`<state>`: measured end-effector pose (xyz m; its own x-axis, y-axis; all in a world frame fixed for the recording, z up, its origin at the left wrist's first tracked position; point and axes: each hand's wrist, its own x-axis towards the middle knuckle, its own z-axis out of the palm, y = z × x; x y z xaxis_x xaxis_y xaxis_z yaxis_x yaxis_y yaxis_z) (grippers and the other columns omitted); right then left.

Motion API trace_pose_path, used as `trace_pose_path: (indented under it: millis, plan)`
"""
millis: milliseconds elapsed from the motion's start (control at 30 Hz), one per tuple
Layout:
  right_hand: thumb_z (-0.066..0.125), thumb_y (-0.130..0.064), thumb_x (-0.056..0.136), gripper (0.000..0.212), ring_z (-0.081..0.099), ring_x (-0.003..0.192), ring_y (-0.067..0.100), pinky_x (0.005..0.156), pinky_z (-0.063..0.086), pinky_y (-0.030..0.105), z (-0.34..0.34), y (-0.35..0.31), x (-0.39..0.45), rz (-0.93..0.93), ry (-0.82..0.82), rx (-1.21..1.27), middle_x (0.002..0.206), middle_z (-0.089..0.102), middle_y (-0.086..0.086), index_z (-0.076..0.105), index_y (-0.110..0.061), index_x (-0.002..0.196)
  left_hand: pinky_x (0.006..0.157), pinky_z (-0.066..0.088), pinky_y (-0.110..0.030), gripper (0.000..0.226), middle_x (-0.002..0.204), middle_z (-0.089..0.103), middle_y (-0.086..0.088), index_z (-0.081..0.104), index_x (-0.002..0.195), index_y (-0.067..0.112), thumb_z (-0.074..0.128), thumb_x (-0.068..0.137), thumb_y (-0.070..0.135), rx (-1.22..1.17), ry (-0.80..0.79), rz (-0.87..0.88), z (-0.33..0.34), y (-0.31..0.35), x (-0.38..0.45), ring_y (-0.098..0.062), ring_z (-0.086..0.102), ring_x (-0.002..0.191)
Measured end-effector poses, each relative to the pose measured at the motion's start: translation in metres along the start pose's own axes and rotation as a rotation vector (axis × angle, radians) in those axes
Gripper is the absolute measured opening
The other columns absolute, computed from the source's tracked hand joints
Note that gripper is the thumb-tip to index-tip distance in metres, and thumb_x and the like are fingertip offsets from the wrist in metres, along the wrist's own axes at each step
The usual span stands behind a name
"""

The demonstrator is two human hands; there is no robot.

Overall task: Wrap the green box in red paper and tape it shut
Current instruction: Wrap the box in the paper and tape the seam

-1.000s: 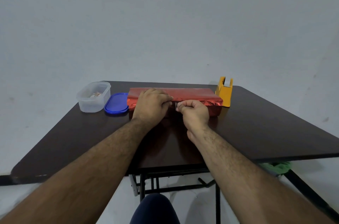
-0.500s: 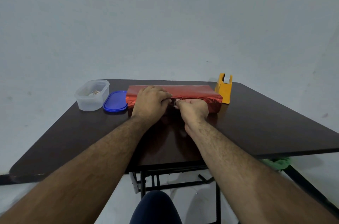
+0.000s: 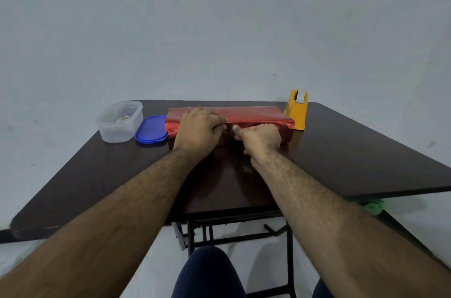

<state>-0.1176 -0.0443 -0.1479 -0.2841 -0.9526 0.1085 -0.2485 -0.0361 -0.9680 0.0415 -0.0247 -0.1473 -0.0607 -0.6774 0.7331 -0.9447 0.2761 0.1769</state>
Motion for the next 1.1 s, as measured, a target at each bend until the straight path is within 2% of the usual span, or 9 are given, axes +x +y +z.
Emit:
trace_pose_path:
  millis: [100, 200, 333, 467, 533, 600, 800, 1000, 1100]
  plan:
    - [0.09, -0.048, 0.079, 0.038, 0.069, 0.049, 0.014, 0.048, 0.055, 0.025, 0.0011, 0.0043, 0.0, -0.034, 0.017, -0.069, 0.055, 0.072, -0.008, 0.076, -0.017, 0.063, 0.11, 0.038, -0.041, 0.027, 0.122, 0.076, 0.005, 0.078, 0.124, 0.024, 0.068, 0.101, 0.031, 0.0, 0.01, 0.0, 0.0007, 0.0002, -0.0004, -0.02, 0.062, 0.121]
    - [0.09, -0.05, 0.079, 0.041, 0.07, 0.05, 0.011, 0.057, 0.062, 0.029, 0.0015, 0.006, -0.0001, -0.056, 0.028, -0.181, 0.05, 0.069, -0.009, 0.074, -0.017, 0.06, 0.109, 0.038, -0.041, 0.026, 0.121, 0.076, 0.004, 0.079, 0.123, 0.023, 0.069, 0.1, 0.03, 0.003, 0.019, -0.004, 0.0012, -0.0005, -0.0008, -0.021, 0.063, 0.119]
    - [0.088, -0.051, 0.081, 0.037, 0.066, 0.045, 0.007, 0.048, 0.055, 0.024, 0.0019, 0.0021, -0.002, -0.058, 0.02, -0.227, 0.048, 0.067, -0.007, 0.076, -0.018, 0.068, 0.107, 0.043, -0.044, 0.025, 0.118, 0.077, 0.004, 0.08, 0.121, 0.024, 0.07, 0.099, 0.029, 0.002, 0.014, 0.004, 0.002, -0.0028, 0.0002, -0.021, 0.064, 0.117]
    - [0.094, -0.042, 0.076, 0.031, 0.066, 0.044, 0.007, 0.049, 0.058, 0.026, -0.0007, 0.0006, -0.0018, -0.041, -0.013, -0.248, 0.049, 0.068, -0.008, 0.076, -0.018, 0.068, 0.103, 0.045, -0.043, 0.024, 0.115, 0.078, 0.003, 0.082, 0.118, 0.023, 0.072, 0.097, 0.028, -0.002, 0.021, 0.01, 0.0025, -0.0043, 0.0007, -0.023, 0.065, 0.112]
    - [0.097, -0.038, 0.072, 0.03, 0.07, 0.05, 0.013, 0.053, 0.063, 0.033, -0.0018, 0.0038, -0.0019, -0.049, -0.026, -0.221, 0.052, 0.07, -0.007, 0.076, -0.018, 0.062, 0.101, 0.046, -0.042, 0.023, 0.113, 0.078, 0.002, 0.082, 0.117, 0.022, 0.073, 0.096, 0.027, -0.008, 0.03, 0.017, 0.0029, -0.0049, 0.0006, -0.025, 0.066, 0.111]
    - [0.098, -0.037, 0.069, 0.03, 0.07, 0.052, 0.016, 0.048, 0.06, 0.029, -0.0025, 0.0059, -0.004, -0.074, -0.01, -0.164, 0.054, 0.071, -0.007, 0.076, -0.017, 0.061, 0.101, 0.046, -0.043, 0.023, 0.113, 0.078, 0.001, 0.082, 0.117, 0.022, 0.073, 0.097, 0.027, -0.011, 0.03, 0.02, 0.0027, -0.005, 0.0007, -0.025, 0.066, 0.11]
    - [0.096, -0.047, 0.07, 0.035, 0.07, 0.056, 0.008, 0.044, 0.048, 0.021, 0.0, 0.0026, -0.0084, -0.105, 0.022, -0.095, 0.059, 0.072, -0.009, 0.076, -0.019, 0.067, 0.1, 0.046, -0.043, 0.024, 0.113, 0.078, 0.003, 0.082, 0.118, 0.023, 0.071, 0.097, 0.028, -0.023, 0.034, 0.032, 0.0033, -0.0062, 0.0009, -0.023, 0.065, 0.11]
    - [0.095, -0.053, 0.069, 0.041, 0.066, 0.056, 0.005, 0.049, 0.043, 0.02, 0.0004, 0.0023, -0.0045, -0.083, 0.058, -0.012, 0.06, 0.072, -0.009, 0.076, -0.017, 0.069, 0.094, 0.05, -0.045, 0.021, 0.107, 0.079, 0.002, 0.083, 0.113, 0.021, 0.075, 0.094, 0.024, -0.043, 0.053, 0.044, 0.0056, -0.0088, 0.001, -0.026, 0.067, 0.104]
    - [0.093, -0.059, 0.068, 0.045, 0.067, 0.055, 0.005, 0.053, 0.046, 0.02, -0.0003, 0.0015, -0.0005, -0.063, 0.101, 0.068, 0.057, 0.071, -0.01, 0.075, -0.018, 0.07, 0.093, 0.051, -0.047, 0.021, 0.107, 0.079, 0.002, 0.083, 0.113, 0.021, 0.075, 0.094, 0.025, -0.051, 0.046, 0.048, 0.0055, -0.0094, 0.0016, -0.026, 0.067, 0.103]
